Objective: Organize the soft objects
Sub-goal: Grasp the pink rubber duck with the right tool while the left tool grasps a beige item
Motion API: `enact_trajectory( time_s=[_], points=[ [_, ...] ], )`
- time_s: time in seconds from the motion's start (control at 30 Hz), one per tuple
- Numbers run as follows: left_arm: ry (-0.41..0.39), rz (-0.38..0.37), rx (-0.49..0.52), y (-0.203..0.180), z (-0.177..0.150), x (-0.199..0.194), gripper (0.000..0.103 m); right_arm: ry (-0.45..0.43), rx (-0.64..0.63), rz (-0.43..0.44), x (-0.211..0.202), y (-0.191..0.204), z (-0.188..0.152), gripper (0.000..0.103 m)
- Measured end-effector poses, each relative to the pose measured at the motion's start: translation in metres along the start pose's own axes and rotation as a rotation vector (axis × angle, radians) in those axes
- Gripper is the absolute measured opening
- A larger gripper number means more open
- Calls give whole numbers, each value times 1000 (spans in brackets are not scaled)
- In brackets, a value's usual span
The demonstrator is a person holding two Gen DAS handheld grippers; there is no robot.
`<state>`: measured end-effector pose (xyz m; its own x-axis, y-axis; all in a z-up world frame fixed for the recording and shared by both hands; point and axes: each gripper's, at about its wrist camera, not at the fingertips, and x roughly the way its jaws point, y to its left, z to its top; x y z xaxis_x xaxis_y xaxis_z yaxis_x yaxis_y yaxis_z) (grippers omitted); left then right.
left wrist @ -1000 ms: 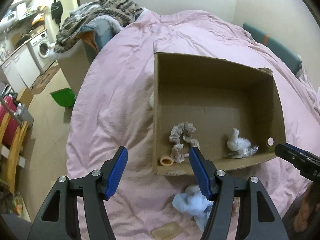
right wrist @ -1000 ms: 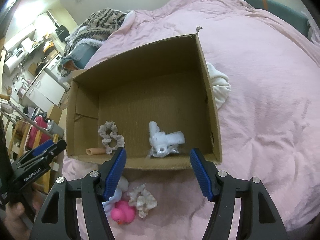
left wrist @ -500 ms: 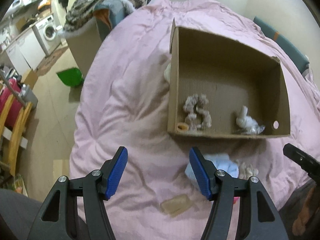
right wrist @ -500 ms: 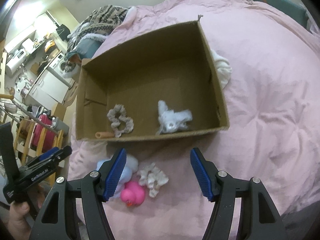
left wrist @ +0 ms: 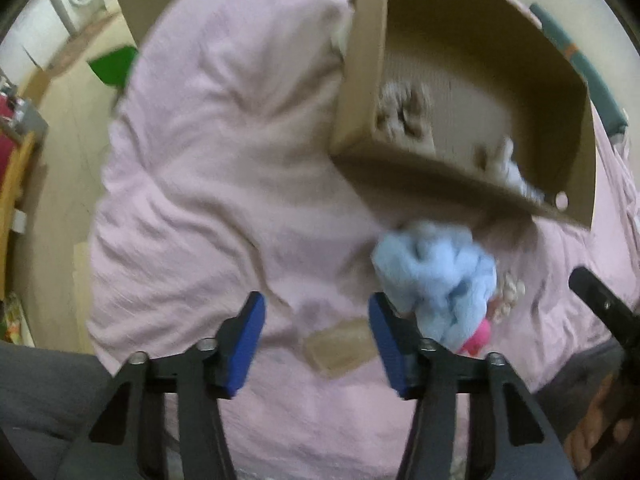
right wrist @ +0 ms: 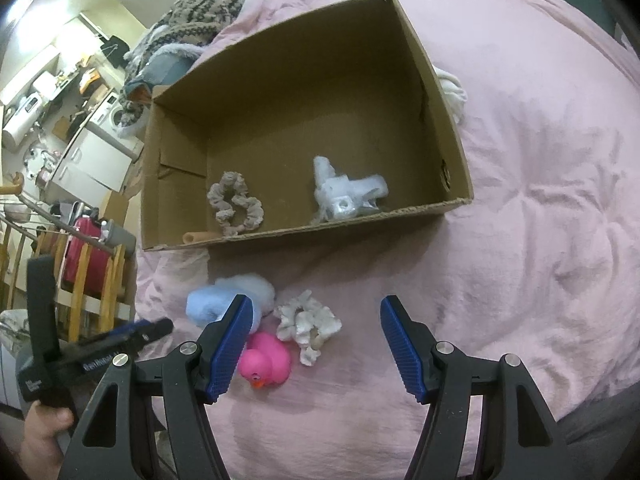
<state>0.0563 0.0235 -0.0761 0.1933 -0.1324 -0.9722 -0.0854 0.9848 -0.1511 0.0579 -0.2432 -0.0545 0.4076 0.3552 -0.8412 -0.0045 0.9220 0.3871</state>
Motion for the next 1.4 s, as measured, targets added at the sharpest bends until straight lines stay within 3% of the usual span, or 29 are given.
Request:
enact_trajectory(
  time_s=[0.03, 0.2, 0.4, 0.47, 0.53, 0.6, 0.73, 0.87, 1.0, 1.13, 1.27, 1.4],
  points=[
    [24, -9, 10, -3, -2, 6, 36, 3, 4, -2, 1, -1, 0, 70],
    [97, 21, 106, -22, -10, 25, 36, 16, 8, -9, 4, -2, 1, 70],
    [167, 57, 133, -28, -18, 48, 36, 28, 3, -16, 9, 0, 1, 70],
    [168, 58, 147, -28, -20, 49, 30, 30, 0, -19, 10, 0, 1, 70],
    [151, 71, 163, -30, -22, 45, 16, 30, -8, -27, 11, 1, 1, 70],
    [138, 59, 163, -30, -21, 38, 11, 31, -12, -33, 11, 2, 1, 70],
    [96, 75, 161, -25, -19, 24, 9, 34, -3, -27, 11, 0, 0, 70],
    [19, 130, 90, -8, -12, 6, 9, 36, 6, -22, 10, -2, 0, 70],
    [-66, 55, 19, -1, -5, -15, 8, 62, 30, 28, 9, -6, -2, 70],
    [-150, -23, 55, -13, -8, -37, 8, 145, 79, 153, 19, -9, -5, 70],
    [-189, -65, 103, -27, -5, -52, 8, 270, 76, 237, 38, -2, -16, 50],
    [-189, -67, 112, -31, -3, -49, 8, 354, 88, 265, 57, 6, -26, 43]
  ],
)
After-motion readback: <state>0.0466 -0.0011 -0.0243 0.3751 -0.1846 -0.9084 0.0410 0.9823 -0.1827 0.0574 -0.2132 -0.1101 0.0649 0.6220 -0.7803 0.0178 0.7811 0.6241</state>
